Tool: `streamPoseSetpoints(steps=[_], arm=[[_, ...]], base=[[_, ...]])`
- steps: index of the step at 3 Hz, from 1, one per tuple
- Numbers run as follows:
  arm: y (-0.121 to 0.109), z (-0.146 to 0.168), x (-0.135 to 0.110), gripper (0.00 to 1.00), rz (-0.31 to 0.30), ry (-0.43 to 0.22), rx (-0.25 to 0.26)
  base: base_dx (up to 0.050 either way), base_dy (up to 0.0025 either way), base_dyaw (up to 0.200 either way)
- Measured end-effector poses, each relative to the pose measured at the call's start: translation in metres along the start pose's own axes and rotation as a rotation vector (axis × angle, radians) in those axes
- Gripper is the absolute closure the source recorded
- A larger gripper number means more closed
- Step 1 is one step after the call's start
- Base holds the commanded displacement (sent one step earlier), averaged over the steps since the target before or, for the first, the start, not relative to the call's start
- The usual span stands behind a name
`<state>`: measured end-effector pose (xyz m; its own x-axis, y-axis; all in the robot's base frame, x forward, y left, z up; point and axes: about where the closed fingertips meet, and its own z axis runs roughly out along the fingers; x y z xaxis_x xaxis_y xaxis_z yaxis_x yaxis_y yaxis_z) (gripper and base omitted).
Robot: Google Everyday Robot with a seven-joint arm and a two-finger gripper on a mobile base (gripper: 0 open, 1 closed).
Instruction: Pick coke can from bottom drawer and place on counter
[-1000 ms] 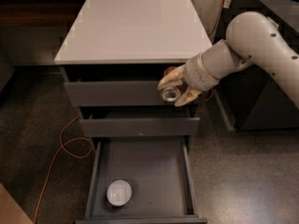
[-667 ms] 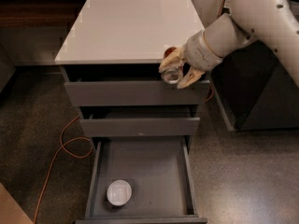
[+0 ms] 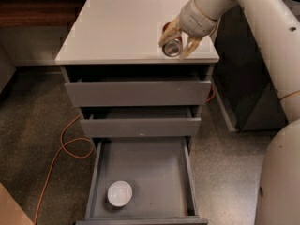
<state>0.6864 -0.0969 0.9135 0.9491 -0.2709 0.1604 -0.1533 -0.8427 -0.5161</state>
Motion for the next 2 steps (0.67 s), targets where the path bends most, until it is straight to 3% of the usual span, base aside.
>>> streamPoseSetpoints(steps=[1, 2], arm=[[-0.0054, -0.0074, 0.0053, 1.0, 0.006, 0.026, 0.031], [-0.0058, -0.0069, 0.0054, 1.0, 0.006, 0.027, 0.031]], base=[[0.0, 0.0, 0.0], [0.05, -0.00013, 0.003]])
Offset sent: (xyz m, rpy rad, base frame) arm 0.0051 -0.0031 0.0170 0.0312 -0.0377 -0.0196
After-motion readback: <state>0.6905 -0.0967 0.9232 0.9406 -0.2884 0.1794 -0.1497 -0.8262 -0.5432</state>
